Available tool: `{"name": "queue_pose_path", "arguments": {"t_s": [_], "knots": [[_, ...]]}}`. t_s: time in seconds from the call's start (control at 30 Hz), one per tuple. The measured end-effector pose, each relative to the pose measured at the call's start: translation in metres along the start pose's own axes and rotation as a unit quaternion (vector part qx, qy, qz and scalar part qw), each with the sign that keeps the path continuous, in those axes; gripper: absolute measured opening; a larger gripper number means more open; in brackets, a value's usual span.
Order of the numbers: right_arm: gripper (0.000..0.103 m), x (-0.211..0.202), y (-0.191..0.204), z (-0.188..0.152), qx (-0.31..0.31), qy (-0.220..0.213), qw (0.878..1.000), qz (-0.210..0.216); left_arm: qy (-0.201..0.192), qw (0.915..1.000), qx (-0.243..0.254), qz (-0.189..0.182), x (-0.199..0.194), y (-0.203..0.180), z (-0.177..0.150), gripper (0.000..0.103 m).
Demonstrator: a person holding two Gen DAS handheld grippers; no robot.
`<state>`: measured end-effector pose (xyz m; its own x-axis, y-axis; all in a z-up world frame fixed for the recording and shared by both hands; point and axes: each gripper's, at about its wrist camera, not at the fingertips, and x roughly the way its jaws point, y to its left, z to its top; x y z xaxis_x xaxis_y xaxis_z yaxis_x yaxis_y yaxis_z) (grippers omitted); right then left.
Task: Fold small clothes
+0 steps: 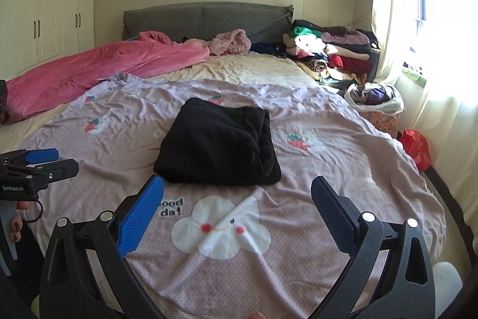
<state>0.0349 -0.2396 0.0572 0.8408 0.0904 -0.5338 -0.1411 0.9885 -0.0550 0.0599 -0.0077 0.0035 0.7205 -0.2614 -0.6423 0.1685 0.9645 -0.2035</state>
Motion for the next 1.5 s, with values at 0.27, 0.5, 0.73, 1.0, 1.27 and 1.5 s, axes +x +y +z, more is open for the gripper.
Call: {"name": "queue_pose_path", "arguments": {"t_s": [0.27,0.5,0.73,1.0,1.27,1.5], "knots": [[0.099,0.018,0.008,-0.032,0.004,0.054,0.999,-0.001,0.027,0.9996,0.001,0.0,0.015,0.001,-0.021,0.094],[0.099,0.033,0.015,-0.046,0.006,0.072,0.997,-0.005,0.037,0.9993,-0.002,0.007,0.023,0.002,-0.028,0.094],[0.099,0.03,0.017,-0.041,0.002,0.064,0.998,-0.003,0.037,0.9993,-0.006,0.005,0.023,0.001,-0.026,0.094],[0.099,0.027,0.016,-0.039,0.004,0.063,0.998,-0.006,0.036,0.9993,-0.004,0.004,0.022,0.0,-0.027,0.094],[0.099,0.025,0.016,-0.04,0.005,0.062,0.998,-0.006,0.039,0.9992,-0.007,0.003,0.02,-0.001,-0.027,0.094],[0.099,0.024,0.016,-0.04,0.004,0.063,0.998,-0.004,0.037,0.9993,-0.009,0.001,0.02,-0.001,-0.026,0.094]]}}
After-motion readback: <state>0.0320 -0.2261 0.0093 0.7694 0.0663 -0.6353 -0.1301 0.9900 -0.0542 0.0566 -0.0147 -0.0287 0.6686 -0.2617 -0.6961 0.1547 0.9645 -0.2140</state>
